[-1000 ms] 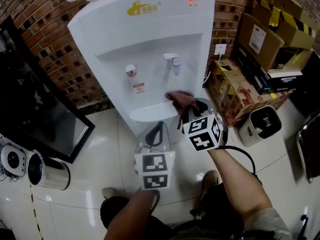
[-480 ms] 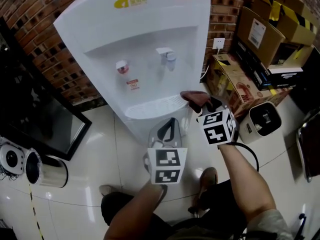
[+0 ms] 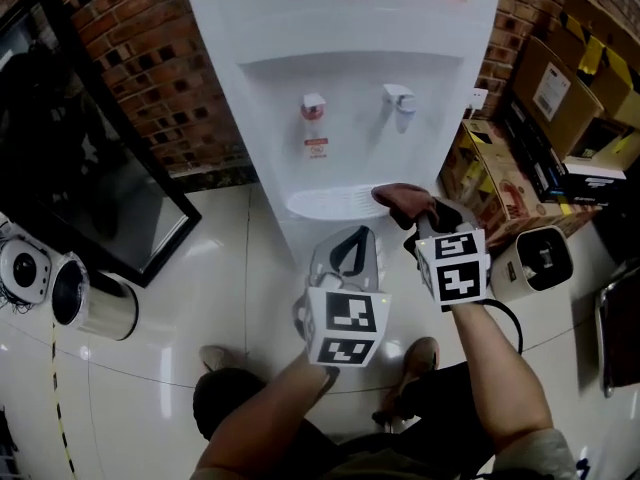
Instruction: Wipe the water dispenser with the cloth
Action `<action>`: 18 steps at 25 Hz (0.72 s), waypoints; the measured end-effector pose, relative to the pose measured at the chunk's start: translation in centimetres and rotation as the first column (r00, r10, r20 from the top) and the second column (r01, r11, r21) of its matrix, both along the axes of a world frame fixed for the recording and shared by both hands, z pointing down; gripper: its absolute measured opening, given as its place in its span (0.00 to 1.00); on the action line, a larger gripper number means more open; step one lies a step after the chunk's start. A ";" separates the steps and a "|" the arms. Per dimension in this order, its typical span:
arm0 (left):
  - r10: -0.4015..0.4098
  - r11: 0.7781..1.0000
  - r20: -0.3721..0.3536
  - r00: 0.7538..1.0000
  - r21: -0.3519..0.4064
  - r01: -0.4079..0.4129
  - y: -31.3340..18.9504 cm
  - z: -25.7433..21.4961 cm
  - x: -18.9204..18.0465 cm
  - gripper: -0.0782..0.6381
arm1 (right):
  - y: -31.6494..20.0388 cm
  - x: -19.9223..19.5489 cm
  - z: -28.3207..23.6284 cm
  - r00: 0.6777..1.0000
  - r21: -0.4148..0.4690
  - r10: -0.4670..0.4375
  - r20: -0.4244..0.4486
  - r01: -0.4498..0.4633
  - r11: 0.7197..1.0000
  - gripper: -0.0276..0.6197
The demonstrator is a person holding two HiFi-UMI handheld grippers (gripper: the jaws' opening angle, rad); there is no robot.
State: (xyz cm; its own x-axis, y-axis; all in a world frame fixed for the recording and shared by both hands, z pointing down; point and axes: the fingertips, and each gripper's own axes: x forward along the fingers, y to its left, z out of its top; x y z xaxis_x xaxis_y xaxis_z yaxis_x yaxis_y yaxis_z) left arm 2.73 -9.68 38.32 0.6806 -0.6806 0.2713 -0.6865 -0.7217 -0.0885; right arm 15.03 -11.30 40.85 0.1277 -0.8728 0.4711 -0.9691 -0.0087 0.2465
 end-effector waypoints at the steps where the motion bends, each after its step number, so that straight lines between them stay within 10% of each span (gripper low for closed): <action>1: -0.018 1.000 0.001 1.000 0.008 0.018 -0.1 -0.3 -1.0 0.11 | 0.1 -1.5 -0.4 0.999 0.013 -0.029 0.032 0.029 0.999 0.14; 10: -0.284 0.959 0.060 0.957 0.029 0.283 -1.8 0.2 -13.9 0.11 | -1.8 -17.1 -0.6 0.923 0.128 -0.327 0.203 0.306 0.943 0.14; 18: -0.395 0.917 0.080 0.915 -0.023 0.398 -3.8 3.2 -22.0 0.11 | -4.8 -23.3 4.5 0.905 0.088 -0.360 0.228 0.349 0.933 0.14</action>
State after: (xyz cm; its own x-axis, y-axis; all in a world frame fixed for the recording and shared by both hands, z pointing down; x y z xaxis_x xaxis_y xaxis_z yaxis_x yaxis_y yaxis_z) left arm -19.23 -13.46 41.53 0.3343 -0.8788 0.3405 -0.9097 -0.3952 -0.1271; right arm -8.29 -16.06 45.34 -0.3043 -0.8603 0.4091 -0.9399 0.3409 0.0178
